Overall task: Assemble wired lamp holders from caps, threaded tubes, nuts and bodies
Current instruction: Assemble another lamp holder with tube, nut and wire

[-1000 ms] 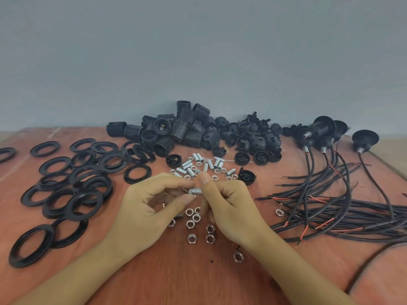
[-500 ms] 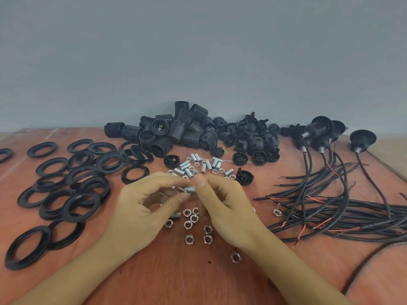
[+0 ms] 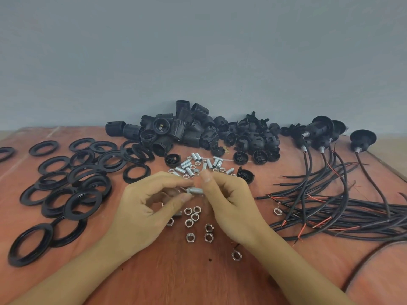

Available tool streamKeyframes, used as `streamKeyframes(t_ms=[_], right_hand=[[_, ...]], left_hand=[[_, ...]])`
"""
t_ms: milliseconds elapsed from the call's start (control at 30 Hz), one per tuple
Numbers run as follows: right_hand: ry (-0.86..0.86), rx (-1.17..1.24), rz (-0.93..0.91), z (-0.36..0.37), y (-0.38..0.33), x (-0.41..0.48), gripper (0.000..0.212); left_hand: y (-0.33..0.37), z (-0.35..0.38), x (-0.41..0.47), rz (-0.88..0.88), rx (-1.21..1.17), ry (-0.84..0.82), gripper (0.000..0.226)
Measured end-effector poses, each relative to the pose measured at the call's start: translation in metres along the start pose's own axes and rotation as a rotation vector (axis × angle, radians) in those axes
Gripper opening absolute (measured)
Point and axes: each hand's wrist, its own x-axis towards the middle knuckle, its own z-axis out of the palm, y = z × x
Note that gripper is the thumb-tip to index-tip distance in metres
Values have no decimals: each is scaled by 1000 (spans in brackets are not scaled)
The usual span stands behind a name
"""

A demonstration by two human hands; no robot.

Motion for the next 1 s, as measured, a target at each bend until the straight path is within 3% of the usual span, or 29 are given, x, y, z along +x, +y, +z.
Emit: streamKeyframes(t_ms=[67,167,300,400,433,533,633,733,867,967,1000], right_hand=[[-30,12,10,0,2,0,32],[-15,-31,2,1,4,0,48],[-23,1,-26,0,2,1,31],[-15,-26,-19,0,3,0,58],[-20,-27,-12,0,1,-1,61],[-15,-9,-29,-1,1,0,41],[-4,-43,-13,0,3,0,61],[-19,-12,-16,-1,3,1,36],[-24,-42,-22,0,4,0,55],[-30,-2,-21,0,4,0,36],[-21,-8,-22,-1,4,1,38]], left_hand=[[-4,-2,2,-8,20,-3,16],[-7,-3,1,2,8,-6,18],[-7,-3,2,33,25,-19,16],[-7,-2,1,45,17,-41,18],[-6,-1,1,49,14,-46,17],[-6,-2,1,51,7,-46,15],[-6,-2,1,64,31,-48,19],[-6,-3,1,71,32,-40,15],[-7,-3,1,78,35,-49,17],[-8,-4,2,76,59,-47,17],[-7,-4,2,81,63,-52,20]])
